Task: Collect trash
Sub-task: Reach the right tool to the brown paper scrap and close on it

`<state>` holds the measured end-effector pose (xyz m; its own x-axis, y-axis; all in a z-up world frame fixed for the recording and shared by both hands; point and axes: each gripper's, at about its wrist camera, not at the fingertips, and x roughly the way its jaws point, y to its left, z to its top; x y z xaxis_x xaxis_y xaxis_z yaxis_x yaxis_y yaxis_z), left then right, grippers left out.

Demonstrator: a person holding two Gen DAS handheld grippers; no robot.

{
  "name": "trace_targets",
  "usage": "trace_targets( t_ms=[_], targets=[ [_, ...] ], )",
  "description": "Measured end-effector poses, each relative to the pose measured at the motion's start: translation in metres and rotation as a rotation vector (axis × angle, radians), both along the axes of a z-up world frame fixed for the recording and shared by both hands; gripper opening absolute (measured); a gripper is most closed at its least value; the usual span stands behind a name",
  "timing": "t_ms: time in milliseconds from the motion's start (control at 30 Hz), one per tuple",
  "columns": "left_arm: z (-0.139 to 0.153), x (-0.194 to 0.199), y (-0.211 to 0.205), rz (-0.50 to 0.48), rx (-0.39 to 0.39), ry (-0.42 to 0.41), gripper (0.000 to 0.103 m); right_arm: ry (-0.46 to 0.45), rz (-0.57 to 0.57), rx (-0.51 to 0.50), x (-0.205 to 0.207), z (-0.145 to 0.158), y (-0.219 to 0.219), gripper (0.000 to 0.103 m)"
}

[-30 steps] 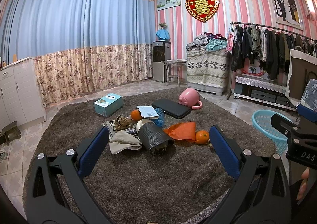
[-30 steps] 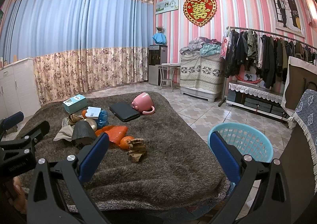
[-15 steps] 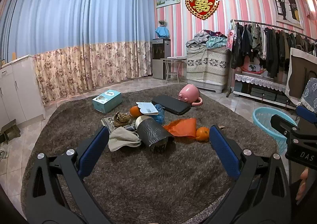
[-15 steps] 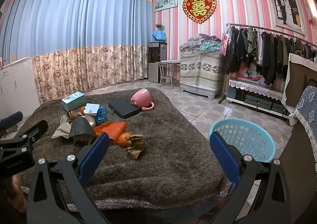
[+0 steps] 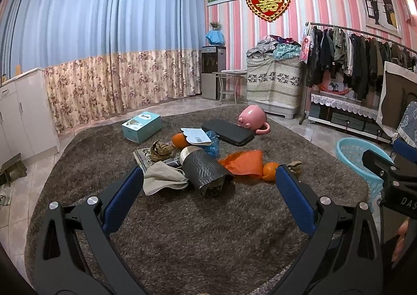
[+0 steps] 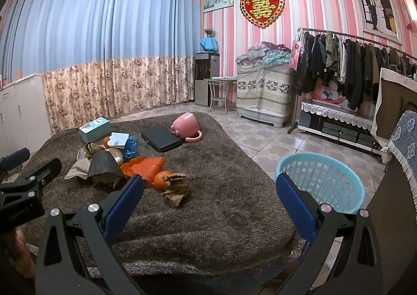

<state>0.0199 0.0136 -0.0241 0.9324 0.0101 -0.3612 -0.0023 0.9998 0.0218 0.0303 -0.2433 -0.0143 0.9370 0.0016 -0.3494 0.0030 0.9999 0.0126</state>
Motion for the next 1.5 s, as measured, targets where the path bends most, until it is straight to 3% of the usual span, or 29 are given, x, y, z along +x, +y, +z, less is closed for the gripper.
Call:
trace_targets(
  t_ms=[633,1067,1200,1333,1500],
  targets=[
    [-0.008,0.029,0.024,0.044,-0.025,0.057,0.098,0.025,0.041,0.034,0.037,-0.001,-0.01,0.099],
    [0.006,0.065,0.053,0.115,-0.001,0.032,0.098,0.01,0.058,-0.056,0.098,0.028,0.008,0.099],
    [0.005,0.071,0.055,0.114,-0.009,0.02,0.098,0.026,0.027,-0.085,0.104,0.012,0.007,0.099],
    [-0.009,0.079,0.048,0.099,0.024,0.105,0.098,0.105,0.071,-0.066,0.111,-0.013,0.003,0.099],
    [-0.028,0.08,0.046,0.1,0.019,0.143,0.098,0.199,0.13,-0.073,0.124,-0.043,0.015,0.099]
  ],
)
